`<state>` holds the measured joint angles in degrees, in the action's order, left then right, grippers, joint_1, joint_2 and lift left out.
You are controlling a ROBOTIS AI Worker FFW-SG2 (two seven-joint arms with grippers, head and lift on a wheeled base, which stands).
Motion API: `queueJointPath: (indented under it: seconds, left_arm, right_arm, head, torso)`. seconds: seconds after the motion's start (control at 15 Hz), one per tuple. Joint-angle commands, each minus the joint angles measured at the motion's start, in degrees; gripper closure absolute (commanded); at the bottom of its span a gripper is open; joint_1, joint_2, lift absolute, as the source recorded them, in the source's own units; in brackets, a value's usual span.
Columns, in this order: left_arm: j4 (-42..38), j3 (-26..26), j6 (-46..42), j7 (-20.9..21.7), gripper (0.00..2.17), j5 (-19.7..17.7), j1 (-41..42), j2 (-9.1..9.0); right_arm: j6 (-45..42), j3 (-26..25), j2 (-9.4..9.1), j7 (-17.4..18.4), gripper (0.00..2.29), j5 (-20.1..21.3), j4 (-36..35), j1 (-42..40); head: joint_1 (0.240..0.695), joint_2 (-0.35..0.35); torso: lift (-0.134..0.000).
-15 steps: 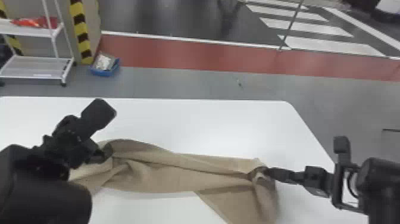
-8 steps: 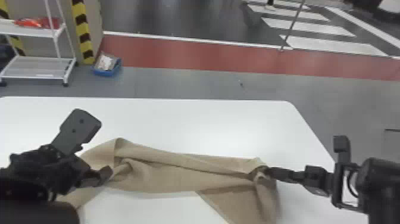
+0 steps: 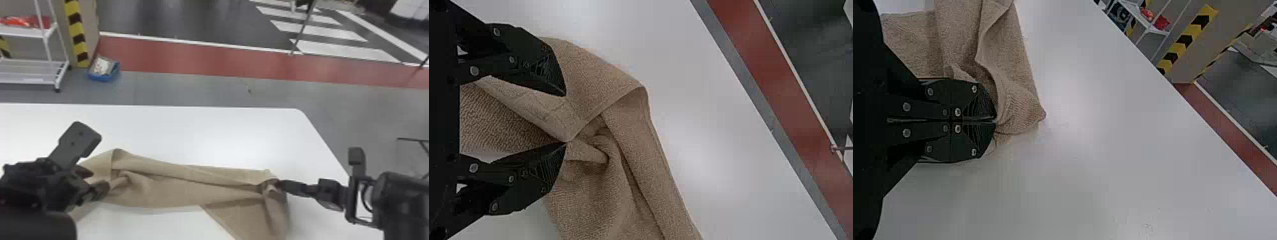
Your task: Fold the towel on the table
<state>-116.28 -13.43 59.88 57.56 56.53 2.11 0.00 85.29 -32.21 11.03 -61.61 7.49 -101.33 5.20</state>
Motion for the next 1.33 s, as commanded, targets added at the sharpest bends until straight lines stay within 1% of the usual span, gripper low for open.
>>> queueJointPath:
  seconds: [0.0, 0.07, 0.13, 0.2, 0.27, 0.33, 0.4, 0.47, 0.53, 0.6, 0.67, 0.73, 0.8, 0.87, 0.93, 1.0, 1.07, 1.13, 1.2, 1.27]
  left_arm:
    - [0.35, 0.69, 0.03, 0.54, 0.82, -0.02, -0.18, -0.15]
    - [0.35, 0.87, 0.73, 0.89, 0.98, -0.02, -0.18, -0.15]
    - [0.09, 1.04, 0.91, 1.5, 1.1, -0.02, -0.18, -0.15]
    - [-0.35, 1.13, 0.91, 1.77, 1.36, -0.02, -0.09, -0.15]
    - [-0.97, 1.48, 1.08, 1.59, 1.79, -0.02, 0.17, -0.15]
    - [-2.11, 1.74, 1.26, 1.15, 1.91, -0.28, 0.61, -0.15]
    - [-3.34, 1.92, 1.26, 0.71, 1.91, -1.08, 1.31, -0.15]
    - [-5.54, 2.36, 1.26, 0.36, 1.91, -2.92, 1.93, -0.15]
    - [-8.0, 3.68, 1.26, 0.36, 1.91, -4.5, 2.28, -0.15]
    - [-9.76, 5.0, 2.66, 0.01, 1.91, -5.56, 2.11, -0.15]
    - [-11.96, 6.49, 4.25, -0.34, 1.91, -6.35, 1.31, -0.15]
    - [-13.63, 7.55, 6.18, -0.43, 1.91, -6.61, 0.17, -0.15]
    - [-14.94, 9.22, 8.29, -0.34, 1.91, -7.32, -0.88, -0.15]
    - [-15.82, 11.24, 10.22, -0.25, 1.91, -8.28, -2.2, -0.15]
    - [-16.17, 12.64, 11.98, -0.08, 1.91, -9.25, -3.34, -0.15]
    - [-16.17, 13.87, 13.74, 0.36, 1.91, -9.86, -4.66, -0.15]
    - [-16.17, 14.58, 14.44, 0.45, 1.91, -10.13, -5.36, -0.15]
    - [-16.09, 14.84, 14.44, 0.45, 1.91, -10.3, -5.89, -0.15]
    - [-15.91, 15.1, 14.44, 0.36, 1.91, -10.3, -6.07, -0.15]
    - [-15.65, 15.28, 14.44, 0.27, 1.91, -10.3, -6.16, -0.15]
  right_arm:
    - [-0.08, -0.05, 0.04, 0.0, 1.65, -0.02, -0.01, -0.02]
    - [-0.08, -0.05, 0.04, 0.0, 1.65, -0.02, -0.09, -0.02]
    - [-0.08, 0.04, 0.04, 0.0, 1.65, -0.02, -0.18, -0.02]
    - [-0.08, 0.04, 0.04, 0.0, 1.65, -0.02, -0.27, -0.02]
    - [-0.08, 0.04, 0.04, 0.0, 1.65, -0.02, -0.27, -0.02]
    - [-0.08, -0.05, -0.05, 0.0, 1.65, -0.02, -0.27, -0.02]
    - [-0.08, -0.05, 0.04, 0.0, 1.65, 0.07, -0.27, 0.07]
    - [-0.78, -0.05, 0.22, -0.09, 1.65, 0.51, -0.62, -0.02]
    - [-2.19, 0.57, 0.92, -0.26, 1.65, 1.74, -0.97, -0.02]
    - [-3.42, 1.71, 2.15, -1.23, 1.65, 3.59, -1.76, -0.02]
    - [-4.65, 3.91, 3.99, -3.6, 1.65, 7.63, -2.55, 0.07]
    - [-7.11, 6.02, 5.4, -5.98, 1.65, 11.41, -3.7, -0.02]
    - [-10.45, 8.13, 7.25, -9.84, 1.65, 16.42, -4.75, -0.1]
    - [-15.9, 9.8, 9.44, -13.27, 1.65, 20.81, -4.93, -0.02]
    - [-22.58, 11.03, 12.08, -16.71, 1.65, 23.89, -4.93, 0.42]
    - [-25.74, 12.35, 14.19, -16.71, 1.65, 26.53, -4.49, 1.04]
    - [-29.08, 13.93, 15.77, -16.71, 1.65, 29.07, -4.22, 1.39]
    - [-32.95, 15.16, 16.83, -16.71, 1.65, 30.57, -4.05, 1.65]
    - [-38.93, 15.51, 17.35, -16.71, 1.65, 32.59, -3.17, 1.74]
    - [-47.36, 16.21, 17.88, -16.71, 1.65, 34.17, -1.32, 2.71]
  head:
    - [0.695, -0.261]
    - [0.695, -0.26]
    - [0.695, -0.258]
    - [0.695, -0.256]
    - [0.695, -0.256]
    - [0.695, -0.256]
    - [0.695, -0.254]
    - [0.695, -0.251]
    - [0.695, -0.249]
    - [0.695, -0.251]
    - [0.695, -0.255]
    - [0.695, -0.255]
    - [0.695, -0.25]
    - [0.695, -0.243]
    - [0.695, -0.237]
    - [0.695, -0.231]
    - [0.695, -0.227]
    - [0.695, -0.233]
    - [0.695, -0.236]
    - [0.695, -0.238]
  torso:
    - [-0.124]
    - [-0.124]
    - [-0.124]
    - [-0.124]
    - [-0.124]
    - [-0.124]
    - [-0.124]
    - [-0.124]
    - [-0.124]
    - [-0.124]
    - [-0.124]
    - [-0.124]
    - [-0.124]
    - [-0.124]
    - [-0.124]
    - [-0.124]
    - [-0.124]
    - [-0.124]
    - [-0.124]
    - [-0.124]
